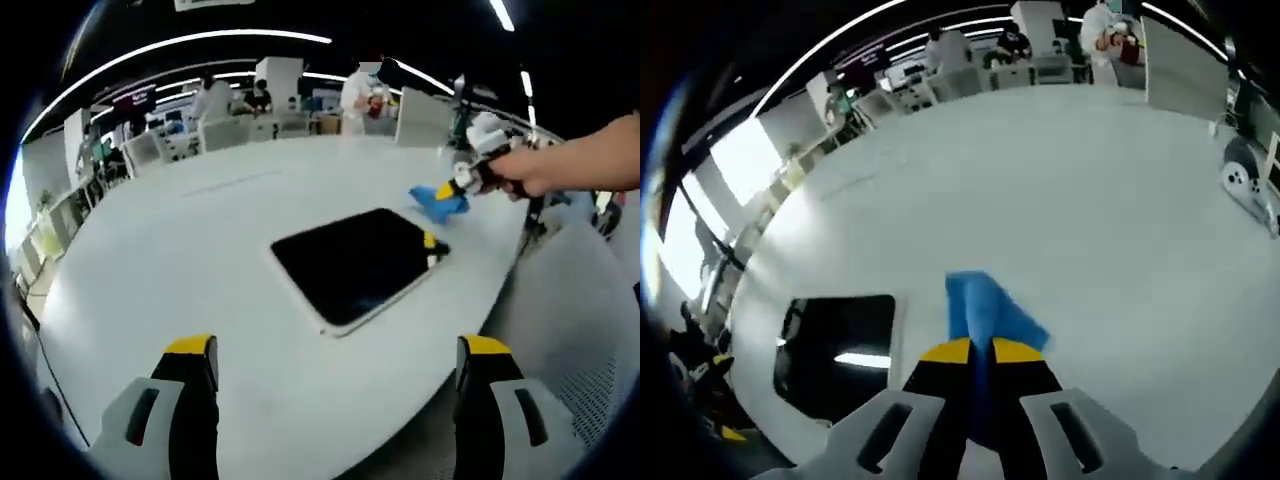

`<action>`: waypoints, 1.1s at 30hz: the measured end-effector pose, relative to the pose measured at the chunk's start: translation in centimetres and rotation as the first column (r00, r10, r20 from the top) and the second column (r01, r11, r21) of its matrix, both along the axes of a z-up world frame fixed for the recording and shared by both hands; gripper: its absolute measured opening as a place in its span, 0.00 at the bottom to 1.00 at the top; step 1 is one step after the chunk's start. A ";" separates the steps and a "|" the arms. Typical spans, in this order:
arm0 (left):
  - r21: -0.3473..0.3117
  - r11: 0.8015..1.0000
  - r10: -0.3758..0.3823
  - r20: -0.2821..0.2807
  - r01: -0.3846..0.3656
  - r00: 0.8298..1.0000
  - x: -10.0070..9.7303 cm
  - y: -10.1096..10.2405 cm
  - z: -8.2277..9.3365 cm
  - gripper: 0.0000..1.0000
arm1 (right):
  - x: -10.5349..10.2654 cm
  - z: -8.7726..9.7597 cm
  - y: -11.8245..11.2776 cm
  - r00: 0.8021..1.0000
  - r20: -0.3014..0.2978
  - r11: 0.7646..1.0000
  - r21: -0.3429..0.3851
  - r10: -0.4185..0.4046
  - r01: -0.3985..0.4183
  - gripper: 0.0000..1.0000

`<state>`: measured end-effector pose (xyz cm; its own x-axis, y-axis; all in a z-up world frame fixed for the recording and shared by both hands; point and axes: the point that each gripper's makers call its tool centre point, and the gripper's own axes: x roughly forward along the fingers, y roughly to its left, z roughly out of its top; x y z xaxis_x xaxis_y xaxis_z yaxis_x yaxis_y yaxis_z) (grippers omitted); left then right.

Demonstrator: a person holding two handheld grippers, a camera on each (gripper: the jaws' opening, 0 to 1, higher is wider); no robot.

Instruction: Wipe the mirror surface with the cleaning cloth until all visible marks leave the cleaned area.

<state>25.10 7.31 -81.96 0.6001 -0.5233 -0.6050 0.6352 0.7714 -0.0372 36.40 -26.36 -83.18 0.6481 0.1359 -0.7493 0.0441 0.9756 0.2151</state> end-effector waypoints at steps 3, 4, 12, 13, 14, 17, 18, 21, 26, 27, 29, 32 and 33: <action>-0.036 0.999 0.006 -0.026 -0.007 1.000 0.2 0.1 0.0 0.99 | 0.2 0.4 0.4 1.000 -0.005 1.000 0.017 -0.004 0.005 0.01; -0.038 0.999 0.012 -0.022 -0.013 1.000 0.5 0.2 0.0 0.99 | 0.5 0.3 0.7 1.000 -0.007 0.999 0.036 0.001 0.000 0.01; -0.073 0.994 0.083 0.047 -0.079 0.995 1.6 1.1 1.3 0.99 | 1.8 -0.2 1.3 0.997 -0.007 0.997 0.042 0.072 -0.072 0.01; -0.076 0.995 0.074 0.038 -0.071 0.997 1.4 0.9 1.1 0.99 | 1.8 -0.5 1.2 0.997 -0.012 0.996 0.043 0.073 -0.073 0.01; -0.065 0.996 0.059 0.030 -0.057 0.998 1.3 0.7 0.9 0.99 | 1.6 -0.8 1.1 0.997 -0.025 0.996 0.054 0.069 -0.067 0.01; -0.030 0.999 0.032 0.025 -0.032 0.999 0.9 0.4 0.6 0.99 | 1.5 -1.1 1.0 0.998 -0.025 0.996 0.076 0.050 -0.048 0.01; -0.029 0.999 0.035 0.026 -0.035 0.999 1.0 0.5 0.6 0.99 | 1.6 -1.1 1.2 0.998 -0.023 0.995 0.084 0.055 -0.053 0.01; -0.065 0.997 0.046 0.043 -0.043 0.998 1.2 0.5 1.1 0.99 | 1.5 -1.9 1.8 0.997 -0.024 0.992 0.103 0.078 -0.075 0.01; -0.091 0.987 0.131 -0.005 -0.131 0.991 1.7 1.7 0.6 0.99 | 0.3 -2.8 1.8 0.998 -0.046 0.991 0.126 0.054 -0.047 0.01; -0.116 0.984 0.135 -0.013 -0.135 0.991 1.6 1.5 0.7 0.99 | 0.5 -3.0 1.8 0.998 -0.038 0.991 0.123 0.057 -0.052 0.01; -0.082 0.993 0.084 -0.006 -0.084 0.996 1.1 1.0 0.5 0.99 | 0.3 -3.3 1.6 0.998 -0.042 0.991 0.130 0.037 -0.031 0.01; -0.003 0.995 0.102 0.017 -0.102 0.995 1.3 1.8 0.2 0.99 | -0.3 -2.8 2.0 0.999 -0.042 0.990 0.140 0.018 -0.012 0.01; -0.053 0.990 0.128 -0.001 -0.128 0.992 1.5 1.9 0.3 0.99 | -0.3 -2.8 2.2 0.999 -0.045 0.990 0.140 0.024 -0.017 0.01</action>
<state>26.61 9.24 -81.68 0.6651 -0.4734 -0.5775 0.5318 0.8432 -0.0787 36.12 -24.13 -85.96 0.6094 0.2539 -0.7511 0.0373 0.9371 0.3470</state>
